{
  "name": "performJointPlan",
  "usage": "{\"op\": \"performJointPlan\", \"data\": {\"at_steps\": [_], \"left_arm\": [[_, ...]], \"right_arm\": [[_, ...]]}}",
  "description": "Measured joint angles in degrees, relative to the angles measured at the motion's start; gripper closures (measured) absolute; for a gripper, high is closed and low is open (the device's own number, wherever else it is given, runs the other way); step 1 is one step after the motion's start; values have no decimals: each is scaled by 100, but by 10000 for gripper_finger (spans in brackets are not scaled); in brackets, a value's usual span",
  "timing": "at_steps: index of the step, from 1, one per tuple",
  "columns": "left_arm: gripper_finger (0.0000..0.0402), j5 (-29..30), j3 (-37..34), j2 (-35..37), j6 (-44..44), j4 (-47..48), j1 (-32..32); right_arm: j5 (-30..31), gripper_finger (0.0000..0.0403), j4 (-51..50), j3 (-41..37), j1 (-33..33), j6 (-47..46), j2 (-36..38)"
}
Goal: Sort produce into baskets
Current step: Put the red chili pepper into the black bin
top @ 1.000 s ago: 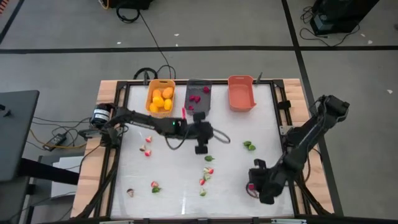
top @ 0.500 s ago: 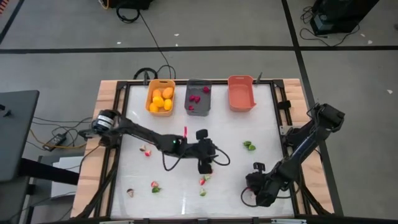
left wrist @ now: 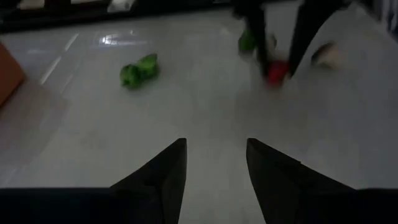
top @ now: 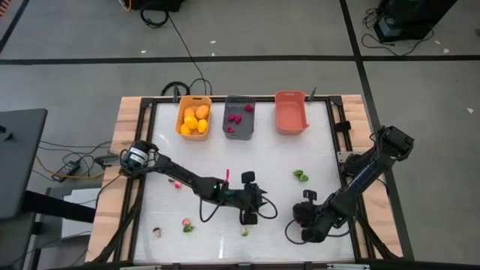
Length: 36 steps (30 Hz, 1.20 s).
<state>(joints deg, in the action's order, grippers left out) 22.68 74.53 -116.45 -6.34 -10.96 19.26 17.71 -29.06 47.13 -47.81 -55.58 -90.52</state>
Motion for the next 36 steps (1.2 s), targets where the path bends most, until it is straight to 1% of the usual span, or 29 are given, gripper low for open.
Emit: {"op": "performJointPlan", "data": {"at_steps": [7,11,14,16,19,23,25,29,30,33,34,36], "left_arm": [[230,201,4,6,292,65,124],[230,499,4,6,297,312,196],[229,816,2,6,312,308,190],[228,833,2,6,320,183,183],[219,741,-92,1,407,-95,131],[198,460,-415,-8,501,-872,-32],[187,411,-552,-10,617,-1317,-91],[170,328,-752,-11,748,-1893,-186],[167,234,-759,-12,766,-1967,-214],[163,-337,-757,-12,942,-2129,-261],[163,-441,-757,-12,1048,-2123,-251],[163,-437,-757,-12,1075,-2141,-227]], "right_arm": [[1128,340,119,0,199,24,150],[1566,358,131,0,297,101,187],[2098,362,238,0,400,181,236],[2593,361,285,0,447,225,271],[3090,361,348,0,505,282,357],[3640,362,439,0,523,282,480],[3904,362,625,0,523,330,490],[3940,362,1197,0,579,911,490],[3935,362,1348,0,595,1057,490],[3918,362,1766,0,648,1455,490],[3868,362,1885,0,673,1581,490],[3726,362,2117,0,720,1759,490]]}}
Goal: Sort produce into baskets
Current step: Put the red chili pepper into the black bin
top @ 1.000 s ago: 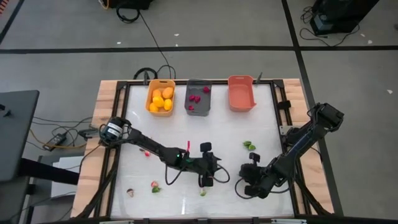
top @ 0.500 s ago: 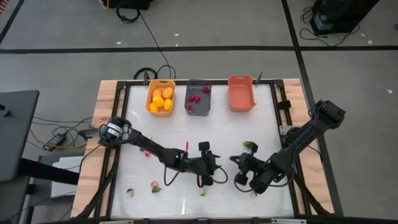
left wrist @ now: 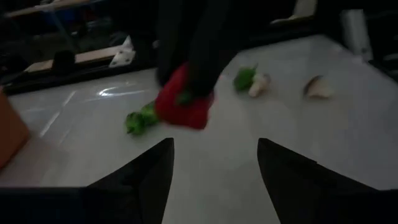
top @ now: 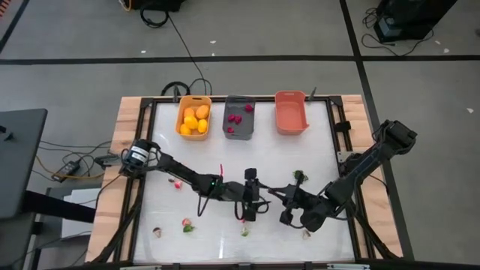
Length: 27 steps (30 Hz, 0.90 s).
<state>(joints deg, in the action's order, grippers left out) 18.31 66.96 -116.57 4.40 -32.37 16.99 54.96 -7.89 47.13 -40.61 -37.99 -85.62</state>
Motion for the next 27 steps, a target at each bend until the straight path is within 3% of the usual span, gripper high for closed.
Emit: {"op": "performJointPlan", "data": {"at_steps": [9,12,21,25,27], "left_arm": [[173,198,2,0,-375,-452,-9],[199,155,2,0,-766,-522,-26],[314,-110,4,0,-806,-519,-83],[330,-150,9,12,-928,-378,-150],[329,-216,14,164,-1147,224,-264]], "right_arm": [[-105,363,189,0,132,-285,0],[-103,363,187,0,119,-380,0],[-258,360,183,2,63,-443,2],[-221,331,126,0,69,-446,2],[-224,308,-88,0,73,-533,50]]}}
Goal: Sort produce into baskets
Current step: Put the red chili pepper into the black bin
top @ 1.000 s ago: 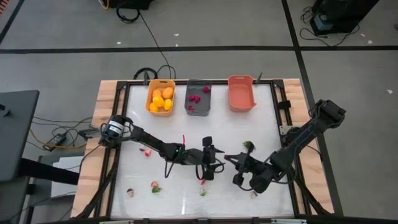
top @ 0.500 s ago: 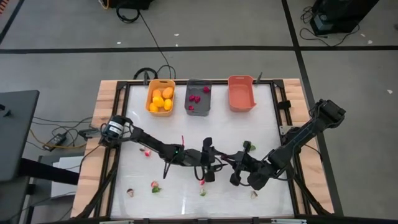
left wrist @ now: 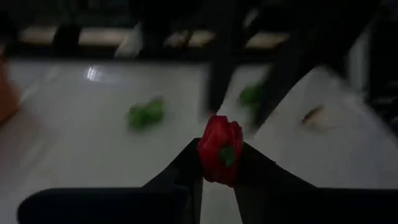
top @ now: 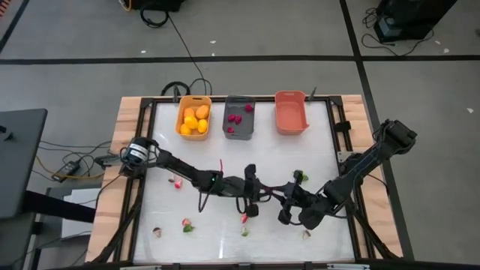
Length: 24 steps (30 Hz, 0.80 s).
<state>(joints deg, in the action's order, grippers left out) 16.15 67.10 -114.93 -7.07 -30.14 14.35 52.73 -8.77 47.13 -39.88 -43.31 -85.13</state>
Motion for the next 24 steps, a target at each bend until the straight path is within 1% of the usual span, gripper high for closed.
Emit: {"op": "performJointPlan", "data": {"at_steps": [3,5,7,10,13,15,18,22,24], "left_arm": [[326,10,-13,367,-234,1163,-351],[325,9,-14,644,-235,1672,-641],[324,-161,-14,951,-200,2153,-951],[324,-459,-9,1362,0,2788,-1493],[324,-519,-8,1730,114,3337,-2222],[324,-711,-3,1829,85,3556,-2776],[324,-1343,-5,1772,72,3657,-3505],[324,-1901,-3,1490,75,3600,-4016],[324,-2022,-5,1290,96,3566,-4141]], "right_arm": [[27,271,-648,2,17,-591,245],[-51,250,-1177,2,26,-1136,424],[-184,235,-1596,0,29,-1618,569],[-335,225,-1941,1,21,-2063,612],[-465,223,-1957,0,15,-2164,486],[-513,224,-1950,0,17,-2168,373],[-575,224,-1978,0,54,-2120,268],[-743,224,-2222,0,98,-2096,271],[-784,224,-2352,0,101,-2093,274]]}}
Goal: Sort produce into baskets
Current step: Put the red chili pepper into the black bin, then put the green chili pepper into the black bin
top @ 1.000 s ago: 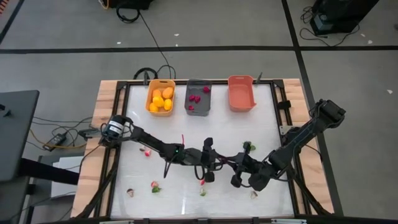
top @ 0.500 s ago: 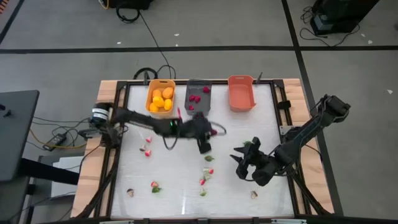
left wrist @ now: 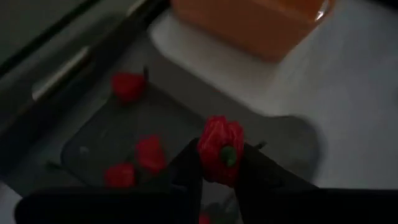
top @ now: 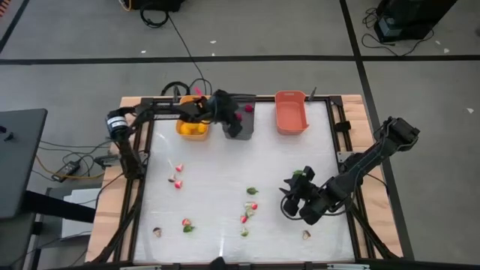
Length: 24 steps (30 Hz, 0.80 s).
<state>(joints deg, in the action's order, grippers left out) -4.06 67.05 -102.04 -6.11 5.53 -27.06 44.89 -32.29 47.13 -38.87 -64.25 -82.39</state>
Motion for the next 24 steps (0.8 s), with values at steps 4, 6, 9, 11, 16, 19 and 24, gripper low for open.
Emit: {"op": "performJointPlan", "data": {"at_steps": [4,6,9,11,16,19,24], "left_arm": [[323,-102,-4,-234,116,-61,-180],[321,-124,-4,-260,143,-82,-217],[309,-124,-4,-258,158,-84,-219],[293,-124,-4,-258,144,-77,-219],[232,-125,-3,-258,120,52,-208],[192,-188,-2,-213,127,133,-208],[155,-194,0,64,137,497,-208]], "right_arm": [[-55,224,-26,0,51,170,0],[-162,224,75,0,89,370,0],[-333,225,260,0,139,750,2],[-362,225,400,0,184,1052,2],[-280,226,684,0,299,1243,2],[-278,226,654,0,357,1171,2],[-458,226,174,1,549,738,2]]}}
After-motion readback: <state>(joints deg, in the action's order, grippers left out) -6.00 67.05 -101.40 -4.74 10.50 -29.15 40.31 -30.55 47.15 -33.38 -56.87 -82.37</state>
